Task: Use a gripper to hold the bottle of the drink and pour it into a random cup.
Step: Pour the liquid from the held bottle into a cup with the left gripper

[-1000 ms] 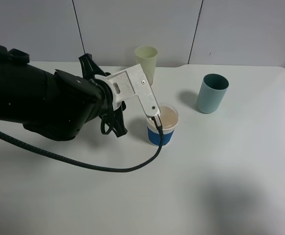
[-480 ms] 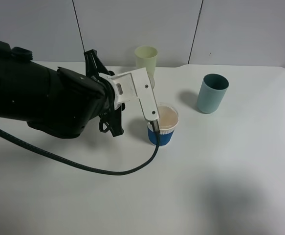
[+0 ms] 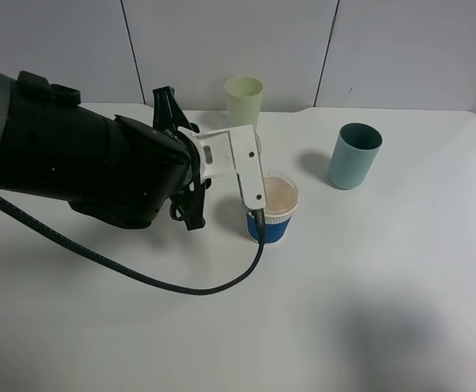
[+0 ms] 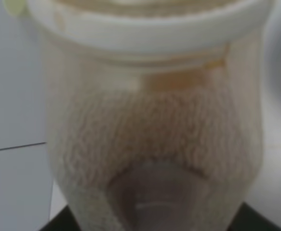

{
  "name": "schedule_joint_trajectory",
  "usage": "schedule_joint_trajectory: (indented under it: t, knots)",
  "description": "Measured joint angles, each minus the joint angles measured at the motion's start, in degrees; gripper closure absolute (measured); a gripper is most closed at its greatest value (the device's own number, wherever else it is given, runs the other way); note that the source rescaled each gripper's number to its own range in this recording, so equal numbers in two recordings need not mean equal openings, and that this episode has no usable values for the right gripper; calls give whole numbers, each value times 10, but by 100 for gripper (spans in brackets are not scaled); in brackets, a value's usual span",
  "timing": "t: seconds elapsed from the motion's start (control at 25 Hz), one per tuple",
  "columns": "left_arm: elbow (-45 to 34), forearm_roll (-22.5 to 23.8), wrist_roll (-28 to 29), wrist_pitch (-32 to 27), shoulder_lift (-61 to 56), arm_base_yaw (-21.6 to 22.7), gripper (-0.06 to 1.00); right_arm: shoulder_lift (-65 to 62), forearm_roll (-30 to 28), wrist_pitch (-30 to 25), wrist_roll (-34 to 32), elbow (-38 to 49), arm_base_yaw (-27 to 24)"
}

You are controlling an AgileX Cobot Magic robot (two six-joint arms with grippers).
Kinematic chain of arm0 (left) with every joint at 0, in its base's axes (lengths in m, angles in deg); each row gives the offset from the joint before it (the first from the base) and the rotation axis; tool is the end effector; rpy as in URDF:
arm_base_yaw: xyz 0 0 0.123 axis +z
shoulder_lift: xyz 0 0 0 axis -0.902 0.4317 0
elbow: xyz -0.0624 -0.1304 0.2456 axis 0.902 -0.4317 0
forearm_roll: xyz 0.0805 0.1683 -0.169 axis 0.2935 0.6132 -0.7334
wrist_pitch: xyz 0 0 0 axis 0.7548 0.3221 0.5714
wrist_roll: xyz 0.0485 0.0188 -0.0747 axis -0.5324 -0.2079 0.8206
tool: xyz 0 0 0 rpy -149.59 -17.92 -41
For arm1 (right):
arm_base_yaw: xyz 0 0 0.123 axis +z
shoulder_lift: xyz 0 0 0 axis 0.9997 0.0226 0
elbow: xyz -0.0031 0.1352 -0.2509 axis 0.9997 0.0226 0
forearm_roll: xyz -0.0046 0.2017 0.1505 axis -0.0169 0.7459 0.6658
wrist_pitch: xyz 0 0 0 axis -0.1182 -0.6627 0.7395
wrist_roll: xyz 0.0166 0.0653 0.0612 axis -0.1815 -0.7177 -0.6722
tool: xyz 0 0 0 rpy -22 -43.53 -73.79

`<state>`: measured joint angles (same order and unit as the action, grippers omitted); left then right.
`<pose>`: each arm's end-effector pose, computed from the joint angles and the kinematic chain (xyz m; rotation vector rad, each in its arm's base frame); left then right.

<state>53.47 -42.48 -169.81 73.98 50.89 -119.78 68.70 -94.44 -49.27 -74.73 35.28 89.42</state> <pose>0.2412 -0.2350 0.1776 1.4026 1.8296 0.8116 -0.0075 -0.0168 0.2780 0.0604 2.0206 -0.2053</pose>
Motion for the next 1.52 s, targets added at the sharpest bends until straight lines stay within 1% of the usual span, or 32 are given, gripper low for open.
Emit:
schedule_joint_trajectory:
  t: [0.28,0.48,0.84,1.04,1.24,1.52]
  knots:
    - [20,0,-24,21,9,-22,90,0,0,0,0,0,0]
    - [20,1,-35,35,10,-23,90,0,0,0,0,0,0]
    - [20,26,-36,59,10,-29,90,0,0,0,0,0,0]
    - [21,42,-34,59,10,-33,90,0,0,0,0,0,0]
    - [44,45,-34,59,11,-33,90,0,0,0,0,0,0]
    - [53,72,-34,62,35,-33,90,0,0,0,0,0,0]
